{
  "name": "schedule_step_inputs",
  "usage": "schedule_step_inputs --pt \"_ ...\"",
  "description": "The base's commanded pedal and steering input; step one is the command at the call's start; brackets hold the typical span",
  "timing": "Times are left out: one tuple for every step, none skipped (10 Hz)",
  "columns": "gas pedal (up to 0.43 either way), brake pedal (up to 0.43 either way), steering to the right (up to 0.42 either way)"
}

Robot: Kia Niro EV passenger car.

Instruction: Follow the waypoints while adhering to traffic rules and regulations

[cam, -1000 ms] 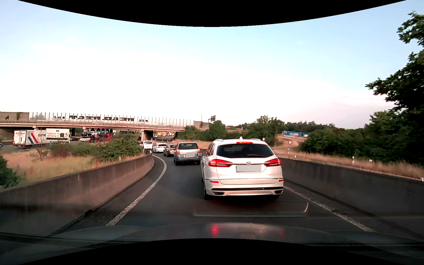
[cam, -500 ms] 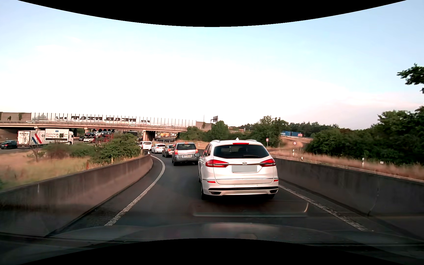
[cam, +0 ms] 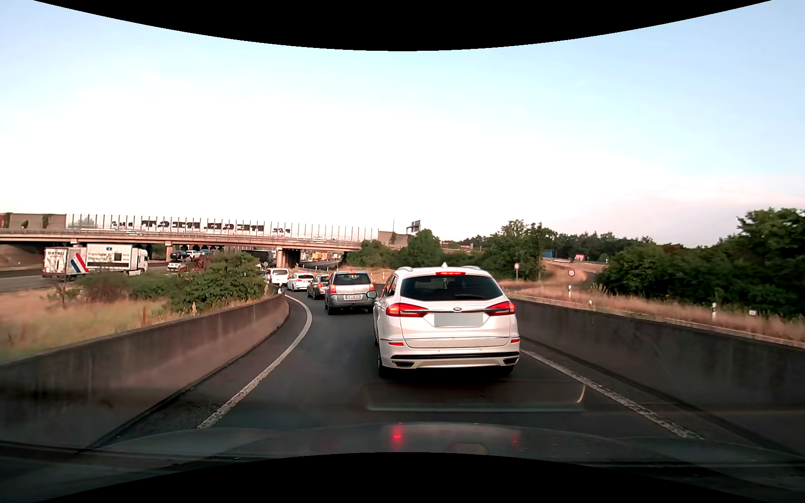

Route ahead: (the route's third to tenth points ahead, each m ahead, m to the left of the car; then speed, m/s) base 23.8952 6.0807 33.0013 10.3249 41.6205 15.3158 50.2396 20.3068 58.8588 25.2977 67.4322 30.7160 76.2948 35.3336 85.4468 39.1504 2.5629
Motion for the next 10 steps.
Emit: schedule_step_inputs --pt "0.000 0.024 -0.054" --pt "0.000 0.030 -0.055" --pt "0.000 0.037 -0.054" --pt "0.000 0.049 -0.054" --pt "0.000 0.067 -0.053" --pt "0.000 0.085 -0.053" --pt "0.000 0.110 -0.053" --pt "0.000 0.128 -0.056" --pt "0.000 0.134 -0.065" --pt "0.000 0.140 -0.081"
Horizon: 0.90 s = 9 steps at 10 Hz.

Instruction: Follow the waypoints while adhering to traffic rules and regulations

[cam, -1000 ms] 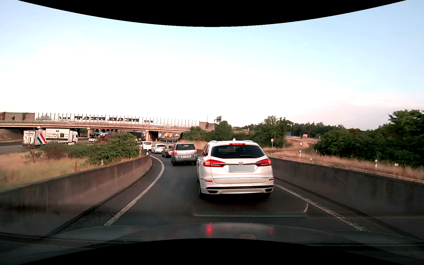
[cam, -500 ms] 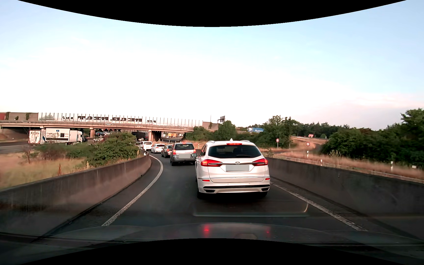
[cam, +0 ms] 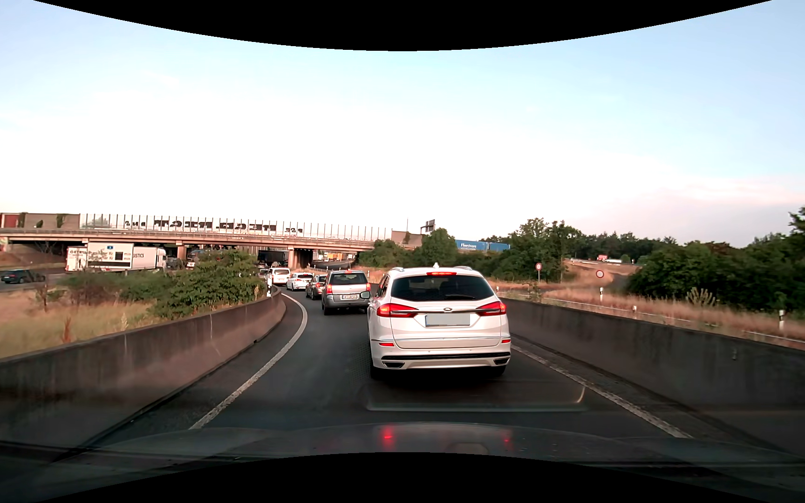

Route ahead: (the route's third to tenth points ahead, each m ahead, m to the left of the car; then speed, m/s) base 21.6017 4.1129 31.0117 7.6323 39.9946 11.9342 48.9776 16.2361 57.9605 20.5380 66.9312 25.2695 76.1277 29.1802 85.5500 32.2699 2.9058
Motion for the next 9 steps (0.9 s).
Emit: schedule_step_inputs --pt "0.000 0.152 -0.092" --pt "0.000 0.165 -0.097" --pt "0.000 0.177 -0.099" --pt "0.000 0.183 -0.100" --pt "0.000 0.183 -0.100" --pt "0.000 0.195 -0.100" --pt "0.000 0.201 -0.100" --pt "0.000 0.201 -0.100" --pt "0.000 0.201 -0.100"
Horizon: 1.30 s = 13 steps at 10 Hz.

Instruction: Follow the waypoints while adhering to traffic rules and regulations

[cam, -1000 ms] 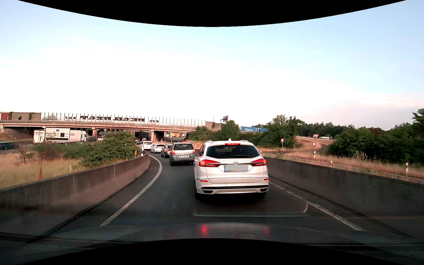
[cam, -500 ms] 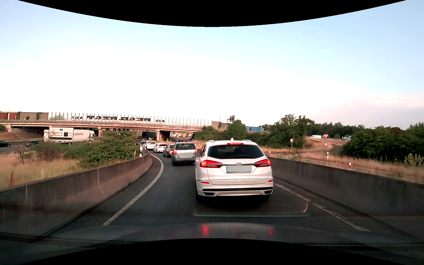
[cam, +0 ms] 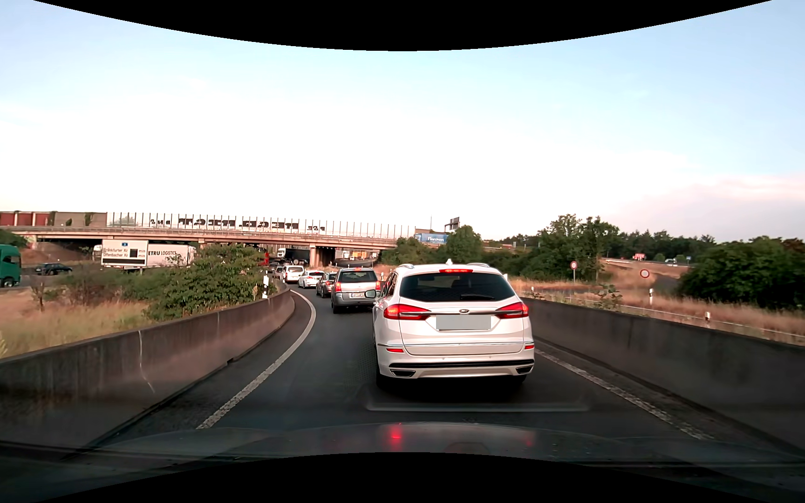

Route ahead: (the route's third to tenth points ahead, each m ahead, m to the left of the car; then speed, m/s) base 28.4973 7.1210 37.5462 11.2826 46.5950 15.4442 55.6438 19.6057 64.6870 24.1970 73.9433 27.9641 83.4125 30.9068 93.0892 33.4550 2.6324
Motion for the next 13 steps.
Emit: schedule_step_inputs --pt "0.000 0.207 -0.100" --pt "0.000 0.207 -0.100" --pt "0.000 0.213 -0.100" --pt "0.000 0.220 -0.099" --pt "0.000 0.226 -0.096" --pt "0.000 0.226 -0.095" --pt "0.000 0.226 -0.095" --pt "0.000 0.232 -0.095" --pt "0.000 0.226 -0.092" --pt "0.000 0.220 -0.091" --pt "0.000 0.201 -0.089" --pt "0.000 0.177 -0.087" --pt "0.000 0.165 -0.084"
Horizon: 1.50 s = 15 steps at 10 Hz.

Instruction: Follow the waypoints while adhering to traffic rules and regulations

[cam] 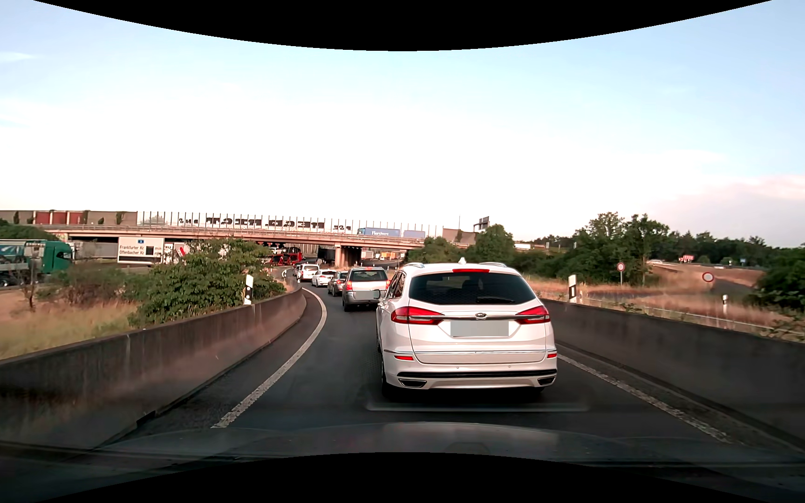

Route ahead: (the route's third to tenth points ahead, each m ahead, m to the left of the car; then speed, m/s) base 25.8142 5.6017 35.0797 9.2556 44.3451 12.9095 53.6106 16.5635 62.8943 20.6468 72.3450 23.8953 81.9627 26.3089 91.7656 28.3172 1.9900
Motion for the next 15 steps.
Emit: schedule_step_inputs --pt "0.000 0.159 -0.081" --pt "0.000 0.152 -0.081" --pt "0.000 0.152 -0.080" --pt "0.000 0.146 -0.077" --pt "0.000 0.146 -0.074" --pt "0.000 0.140 -0.073" --pt "0.000 0.140 -0.072" --pt "0.000 0.134 -0.071" --pt "0.000 0.140 -0.067" --pt "0.000 0.128 -0.064" --pt "0.000 0.122 -0.061" --pt "0.000 0.116 -0.060" --pt "0.000 0.116 -0.060" --pt "0.000 0.116 -0.058" --pt "0.000 0.116 -0.055"
